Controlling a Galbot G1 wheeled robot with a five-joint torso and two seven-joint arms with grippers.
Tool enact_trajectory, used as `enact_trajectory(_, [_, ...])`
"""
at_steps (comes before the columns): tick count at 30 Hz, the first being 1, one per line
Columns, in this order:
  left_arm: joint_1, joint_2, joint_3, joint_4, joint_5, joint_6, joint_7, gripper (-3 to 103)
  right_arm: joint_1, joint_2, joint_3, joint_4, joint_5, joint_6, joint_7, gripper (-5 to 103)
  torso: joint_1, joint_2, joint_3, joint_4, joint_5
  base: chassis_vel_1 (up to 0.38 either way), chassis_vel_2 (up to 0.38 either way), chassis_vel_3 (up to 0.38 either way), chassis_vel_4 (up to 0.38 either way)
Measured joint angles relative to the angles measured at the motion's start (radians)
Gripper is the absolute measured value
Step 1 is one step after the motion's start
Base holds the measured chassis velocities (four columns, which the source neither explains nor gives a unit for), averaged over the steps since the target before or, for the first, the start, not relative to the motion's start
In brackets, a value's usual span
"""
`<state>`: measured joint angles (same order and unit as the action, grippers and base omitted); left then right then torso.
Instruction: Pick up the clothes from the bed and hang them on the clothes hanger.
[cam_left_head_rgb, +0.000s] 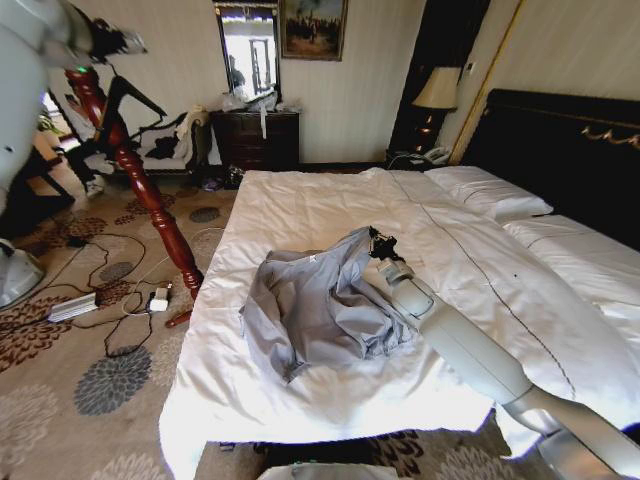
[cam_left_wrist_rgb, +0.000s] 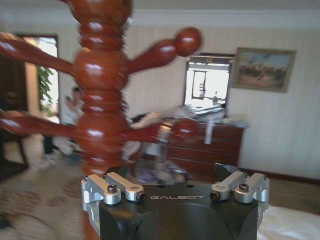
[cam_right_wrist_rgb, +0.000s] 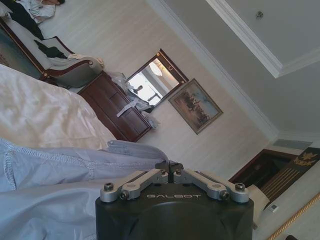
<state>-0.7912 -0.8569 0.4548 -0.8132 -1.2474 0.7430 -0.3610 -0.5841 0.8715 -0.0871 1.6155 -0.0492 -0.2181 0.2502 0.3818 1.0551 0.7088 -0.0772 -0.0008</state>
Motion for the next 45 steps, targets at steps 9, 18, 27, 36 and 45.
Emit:
enact_trajectory(9, [0.047, 0.027, 0.024, 0.026, 0.024, -0.002, 0.032, 93, -0.008, -0.014, 0.017, 0.015, 0.009, 0.000, 0.000, 0, 0.000, 0.000, 0.000, -0.0002, 0.0001, 0.000, 0.000, 0.000, 0.000])
enact_trajectory(18, [0.122, -0.022, -0.077, 0.059, -0.028, -0.005, -0.009, 93, -0.006, -0.004, 0.023, 0.009, 0.027, -0.006, 0.002, 0, 0.000, 0.000, 0.000, -0.0015, 0.0010, 0.000, 0.000, 0.000, 0.000])
enact_trajectory(27, [0.121, -0.068, -0.097, 0.122, 0.003, -0.006, 0.008, 81, -0.006, -0.002, 0.025, -0.002, 0.025, -0.003, 0.001, 0, 0.000, 0.000, 0.000, -0.0007, 0.0008, 0.000, 0.000, 0.000, 0.000])
enact_trajectory(36, [0.133, -0.067, -0.111, 0.110, 0.015, -0.007, 0.017, 48, -0.001, -0.002, 0.026, -0.013, 0.023, 0.002, -0.001, 0, 0.000, 0.000, 0.000, -0.0006, 0.0008, 0.000, 0.000, 0.000, 0.000])
enact_trajectory(45, [0.144, -0.058, -0.113, 0.092, 0.015, -0.008, 0.018, 16, -0.001, 0.000, 0.022, -0.013, 0.023, 0.002, -0.001, 0, 0.000, 0.000, 0.000, -0.0009, 0.0008, 0.000, 0.000, 0.000, 0.000])
